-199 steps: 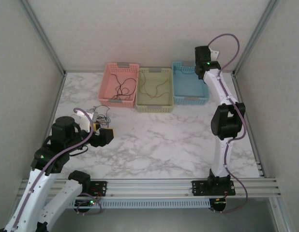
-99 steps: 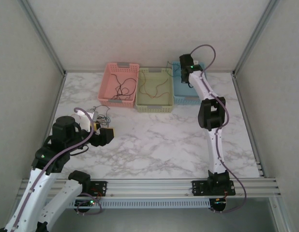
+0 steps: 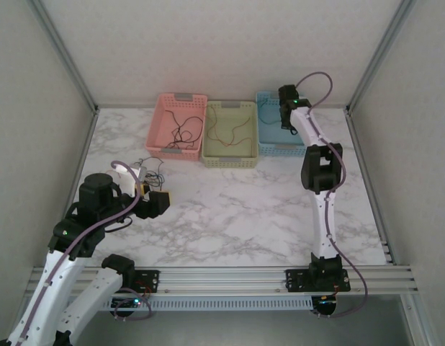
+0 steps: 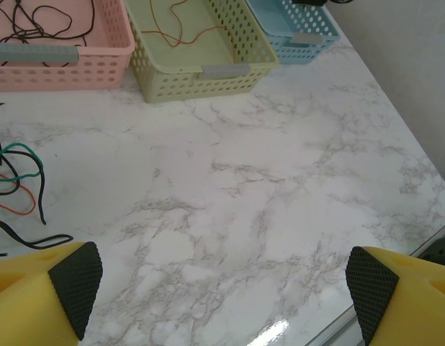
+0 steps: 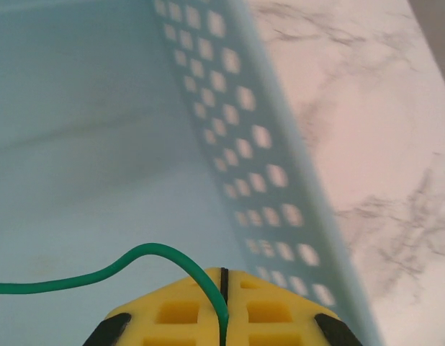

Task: Untangle the cables
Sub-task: Place the cable in the container.

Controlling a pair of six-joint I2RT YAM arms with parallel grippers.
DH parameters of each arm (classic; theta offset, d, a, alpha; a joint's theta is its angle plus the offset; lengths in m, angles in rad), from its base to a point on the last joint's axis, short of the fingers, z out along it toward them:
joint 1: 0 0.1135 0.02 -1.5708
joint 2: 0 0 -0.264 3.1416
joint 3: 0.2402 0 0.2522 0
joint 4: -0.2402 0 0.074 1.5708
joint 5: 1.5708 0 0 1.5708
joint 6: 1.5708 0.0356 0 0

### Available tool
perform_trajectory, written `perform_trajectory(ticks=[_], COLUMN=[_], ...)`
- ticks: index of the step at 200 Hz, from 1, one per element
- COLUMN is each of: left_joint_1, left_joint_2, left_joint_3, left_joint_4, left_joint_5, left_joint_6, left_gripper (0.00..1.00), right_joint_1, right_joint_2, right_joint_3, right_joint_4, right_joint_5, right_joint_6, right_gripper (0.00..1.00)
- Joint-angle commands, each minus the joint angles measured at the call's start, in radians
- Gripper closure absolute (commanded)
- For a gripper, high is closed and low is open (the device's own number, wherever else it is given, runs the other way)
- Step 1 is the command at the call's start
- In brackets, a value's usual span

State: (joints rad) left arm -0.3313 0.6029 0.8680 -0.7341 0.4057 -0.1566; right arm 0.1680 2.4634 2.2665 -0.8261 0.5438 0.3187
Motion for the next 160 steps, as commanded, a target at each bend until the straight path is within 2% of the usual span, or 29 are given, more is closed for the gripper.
perform_trajectory(ticks=[1, 41, 71, 160], left_joint_1=[0.0, 0.0, 0.0, 0.0], left_joint_2=[-0.008, -0.005, -0.005, -0.005], left_joint_3=[-0.013, -0.015, -0.017, -0.014], left_joint_4=[0.013, 0.014, 0.014, 0.01], left_joint_5=[-0.001, -0.002, -0.003, -0.039], left_joint_6=[-0.006, -0.006, -0.006, -0.013], left_gripper=[0.1, 0.09, 0.09, 0.07], right_joint_1=[-0.005, -0.005, -0.003, 0.0], right_joint_2=[-0.085, -0.118, -0.124, -0.159], right_joint_3=[-0.039, -0.063, -0.064, -0.063], right_joint_4=[0.035, 0.068, 0.081, 0.059], right_joint_5=[0.083, 0.108, 0.053, -0.093], right_joint_6=[-0.006, -0.02, -0.021, -0.016], right_gripper=[1.0, 1.0, 0.83, 0.55])
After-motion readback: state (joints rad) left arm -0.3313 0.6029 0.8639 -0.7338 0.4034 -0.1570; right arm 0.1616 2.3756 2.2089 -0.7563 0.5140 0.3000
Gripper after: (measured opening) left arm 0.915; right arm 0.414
